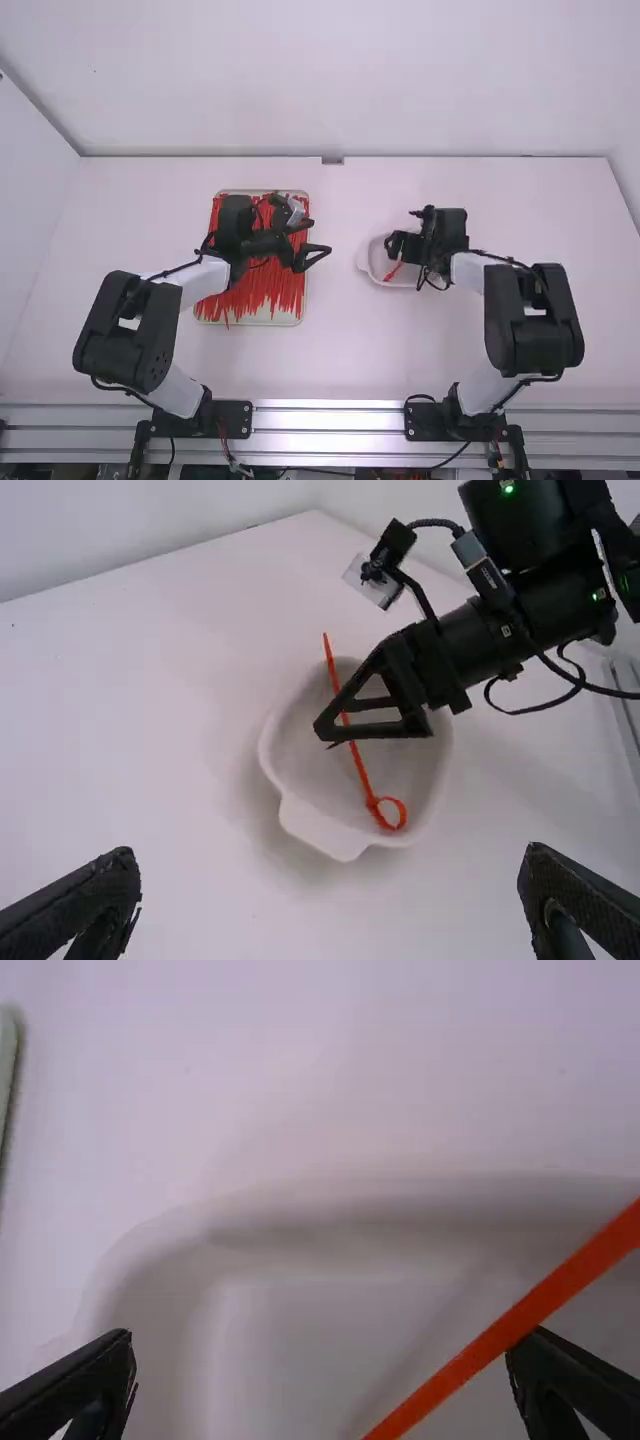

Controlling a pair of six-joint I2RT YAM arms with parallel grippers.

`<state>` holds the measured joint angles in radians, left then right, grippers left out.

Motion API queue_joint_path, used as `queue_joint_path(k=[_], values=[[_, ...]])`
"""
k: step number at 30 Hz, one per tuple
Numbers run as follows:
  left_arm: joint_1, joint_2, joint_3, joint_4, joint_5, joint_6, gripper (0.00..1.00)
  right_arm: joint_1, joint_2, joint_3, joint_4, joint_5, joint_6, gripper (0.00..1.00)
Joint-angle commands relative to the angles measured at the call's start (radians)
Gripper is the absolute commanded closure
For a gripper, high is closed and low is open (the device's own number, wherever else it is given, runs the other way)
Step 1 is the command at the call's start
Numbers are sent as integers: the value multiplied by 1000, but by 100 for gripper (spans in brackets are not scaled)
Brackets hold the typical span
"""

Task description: Fasten the cable tie

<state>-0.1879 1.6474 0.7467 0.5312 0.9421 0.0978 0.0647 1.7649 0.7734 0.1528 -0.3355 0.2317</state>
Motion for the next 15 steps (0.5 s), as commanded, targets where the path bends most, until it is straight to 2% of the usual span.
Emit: queue_joint_path(k=[1, 4, 9, 13, 15], values=[[12, -12, -2, -2, 41, -3, 1, 3, -31, 66, -70, -7, -16, 2], [19, -35, -2, 14, 96, -3, 1, 2, -79, 104, -166, -7, -65, 1], [32, -100, -2, 2, 90, -58, 1, 11, -205, 114, -215, -6, -64, 1], [32, -180, -2, -88, 73, -96, 1, 26, -332, 114, -295, 27, -64, 1], [29, -245, -2, -180, 0, -135, 1, 39, -407, 114, -362, 47, -63, 1]])
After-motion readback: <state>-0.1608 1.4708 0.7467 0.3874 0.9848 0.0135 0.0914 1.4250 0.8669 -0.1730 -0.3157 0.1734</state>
